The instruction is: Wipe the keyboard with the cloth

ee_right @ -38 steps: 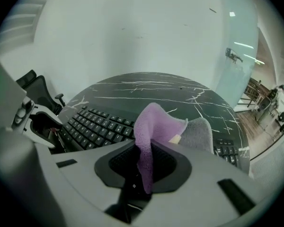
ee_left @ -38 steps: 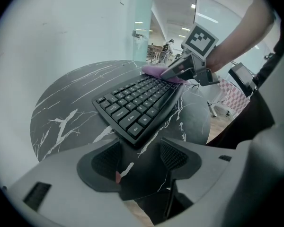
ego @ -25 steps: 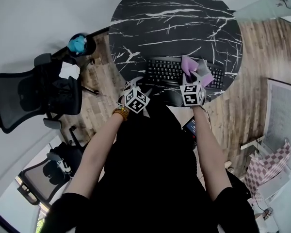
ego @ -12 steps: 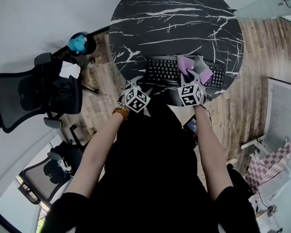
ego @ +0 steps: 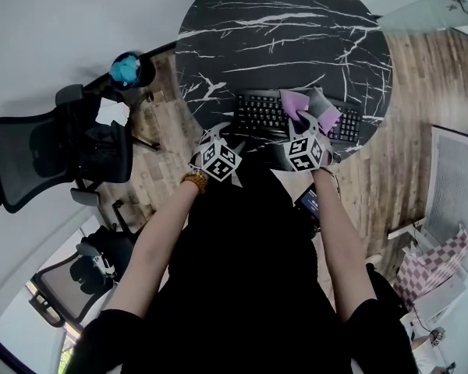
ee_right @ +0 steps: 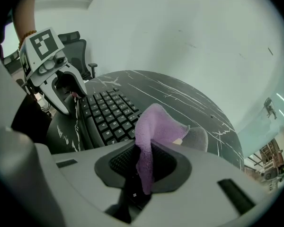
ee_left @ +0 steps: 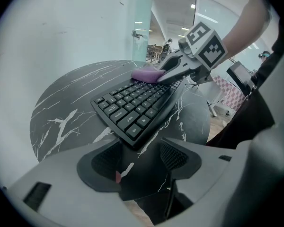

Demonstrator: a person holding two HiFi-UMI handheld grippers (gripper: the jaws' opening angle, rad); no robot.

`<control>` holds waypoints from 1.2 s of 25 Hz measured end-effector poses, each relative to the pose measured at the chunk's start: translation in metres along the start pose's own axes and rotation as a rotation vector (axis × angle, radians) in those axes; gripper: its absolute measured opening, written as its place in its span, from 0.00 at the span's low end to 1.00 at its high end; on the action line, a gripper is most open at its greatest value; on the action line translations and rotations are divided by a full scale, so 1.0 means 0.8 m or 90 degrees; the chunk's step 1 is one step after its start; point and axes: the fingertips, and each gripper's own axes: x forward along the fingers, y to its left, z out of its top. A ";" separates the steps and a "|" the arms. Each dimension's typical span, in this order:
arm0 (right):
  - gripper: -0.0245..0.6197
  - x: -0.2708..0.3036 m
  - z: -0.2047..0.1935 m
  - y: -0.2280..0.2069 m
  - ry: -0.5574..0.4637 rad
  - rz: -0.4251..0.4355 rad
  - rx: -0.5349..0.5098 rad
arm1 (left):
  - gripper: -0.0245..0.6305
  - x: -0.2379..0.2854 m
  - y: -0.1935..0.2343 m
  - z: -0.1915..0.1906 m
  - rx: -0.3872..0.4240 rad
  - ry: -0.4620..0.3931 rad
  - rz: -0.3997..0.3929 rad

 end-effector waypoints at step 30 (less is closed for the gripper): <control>0.16 0.017 0.039 0.049 -0.017 0.066 -0.105 | 0.43 0.001 0.001 -0.001 -0.010 0.007 0.000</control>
